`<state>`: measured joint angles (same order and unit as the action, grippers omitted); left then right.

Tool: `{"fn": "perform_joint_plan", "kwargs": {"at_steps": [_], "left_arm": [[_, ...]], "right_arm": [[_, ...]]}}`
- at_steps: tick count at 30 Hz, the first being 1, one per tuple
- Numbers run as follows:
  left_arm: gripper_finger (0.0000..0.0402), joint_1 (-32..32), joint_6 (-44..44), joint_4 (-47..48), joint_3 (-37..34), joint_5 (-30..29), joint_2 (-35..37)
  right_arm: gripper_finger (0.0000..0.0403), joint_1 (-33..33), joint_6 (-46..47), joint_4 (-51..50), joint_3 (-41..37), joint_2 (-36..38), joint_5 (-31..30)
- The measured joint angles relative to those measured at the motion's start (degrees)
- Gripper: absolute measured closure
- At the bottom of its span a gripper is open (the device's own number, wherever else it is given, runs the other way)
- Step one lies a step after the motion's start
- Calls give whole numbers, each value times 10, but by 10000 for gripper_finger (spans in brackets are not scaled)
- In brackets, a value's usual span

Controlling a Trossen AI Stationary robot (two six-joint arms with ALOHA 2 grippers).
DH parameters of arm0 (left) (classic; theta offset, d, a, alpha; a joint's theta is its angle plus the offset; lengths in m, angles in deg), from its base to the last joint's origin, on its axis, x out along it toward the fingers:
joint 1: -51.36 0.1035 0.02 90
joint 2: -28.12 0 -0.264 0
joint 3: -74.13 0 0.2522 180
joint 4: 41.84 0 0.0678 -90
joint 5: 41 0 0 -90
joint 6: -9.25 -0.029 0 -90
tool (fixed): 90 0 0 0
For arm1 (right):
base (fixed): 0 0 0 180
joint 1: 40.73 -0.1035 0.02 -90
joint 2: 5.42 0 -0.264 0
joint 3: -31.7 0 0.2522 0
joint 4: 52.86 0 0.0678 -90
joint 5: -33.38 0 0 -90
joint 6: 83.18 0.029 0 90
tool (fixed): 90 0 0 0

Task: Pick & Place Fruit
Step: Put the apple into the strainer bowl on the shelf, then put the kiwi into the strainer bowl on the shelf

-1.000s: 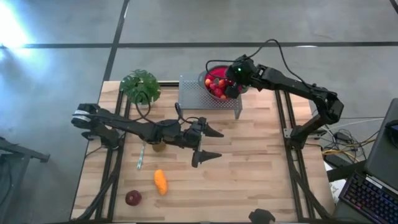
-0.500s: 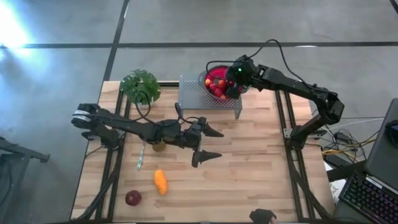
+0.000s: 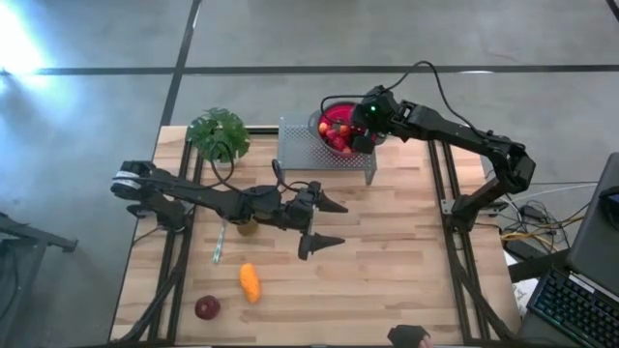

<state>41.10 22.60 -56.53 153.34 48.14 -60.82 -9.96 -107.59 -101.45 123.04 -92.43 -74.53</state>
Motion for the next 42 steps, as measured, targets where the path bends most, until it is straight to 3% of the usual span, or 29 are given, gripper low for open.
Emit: {"fn": "perform_joint_plan", "kwargs": {"at_steps": [8, 25, 30, 36, 39, 42], "left_arm": [[12, 0, -2, 0, 0, 0, 3], [12, 0, -2, 6, 0, 0, 15], [12, 0, 17, 45, 0, 0, 15], [12, -8, -23, 134, 0, -5, 28], [12, -30, -49, 217, 0, -58, 50], [12, -61, -72, 318, 0, -172, 78]], "right_arm": [[3, 0, 15, -26, 18, -1, 0], [3, -16, 79, -236, 189, 0, 23], [3, -45, 101, -296, 216, 6, 78], [3, -108, 140, -330, 190, 47, 85], [3, -144, 160, -328, 157, 83, 85], [3, -176, 182, -319, 115, 124, 84]]}}
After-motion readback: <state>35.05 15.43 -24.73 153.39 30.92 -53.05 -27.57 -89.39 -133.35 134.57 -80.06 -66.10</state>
